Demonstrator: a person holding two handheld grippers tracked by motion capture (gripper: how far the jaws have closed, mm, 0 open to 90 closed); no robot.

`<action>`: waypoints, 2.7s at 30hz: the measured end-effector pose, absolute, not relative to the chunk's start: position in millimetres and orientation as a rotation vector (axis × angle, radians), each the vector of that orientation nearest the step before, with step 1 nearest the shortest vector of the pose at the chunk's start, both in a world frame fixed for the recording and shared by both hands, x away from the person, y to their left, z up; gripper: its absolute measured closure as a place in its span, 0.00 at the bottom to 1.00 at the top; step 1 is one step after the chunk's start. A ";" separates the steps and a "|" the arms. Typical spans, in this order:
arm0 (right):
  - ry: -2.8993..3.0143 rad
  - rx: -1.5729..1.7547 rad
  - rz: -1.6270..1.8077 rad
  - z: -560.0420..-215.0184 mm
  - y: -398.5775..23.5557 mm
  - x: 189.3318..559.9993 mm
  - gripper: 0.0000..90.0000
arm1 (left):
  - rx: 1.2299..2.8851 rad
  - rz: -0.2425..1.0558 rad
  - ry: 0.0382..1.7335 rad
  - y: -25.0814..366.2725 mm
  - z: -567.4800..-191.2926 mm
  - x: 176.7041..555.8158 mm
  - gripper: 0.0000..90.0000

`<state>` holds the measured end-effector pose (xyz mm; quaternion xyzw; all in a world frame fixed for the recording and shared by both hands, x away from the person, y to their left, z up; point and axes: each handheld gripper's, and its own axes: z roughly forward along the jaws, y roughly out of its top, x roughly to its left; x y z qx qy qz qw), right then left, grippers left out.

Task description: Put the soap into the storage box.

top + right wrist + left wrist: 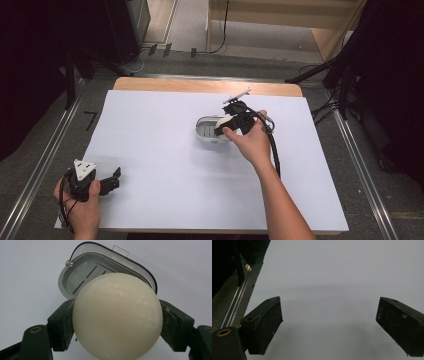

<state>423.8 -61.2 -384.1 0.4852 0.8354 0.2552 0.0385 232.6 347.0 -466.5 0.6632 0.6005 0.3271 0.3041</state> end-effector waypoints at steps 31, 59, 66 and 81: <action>2.546 1.545 0.755 -397.9 -33.6 443.9 0.26 | 1.755 0.858 1.593 347.6 -466.3 232.8 0.08; 2.559 1.580 0.753 -404.1 -32.3 448.8 0.21 | 1.753 0.861 1.598 347.5 -466.5 233.1 0.08; 2.520 1.599 0.779 -394.7 -44.7 441.7 0.18 | 1.755 0.861 1.598 347.6 -466.2 232.8 0.08; 2.522 1.555 0.834 -393.1 -80.8 409.8 0.14 | 1.762 0.872 1.594 346.1 -466.6 232.9 0.08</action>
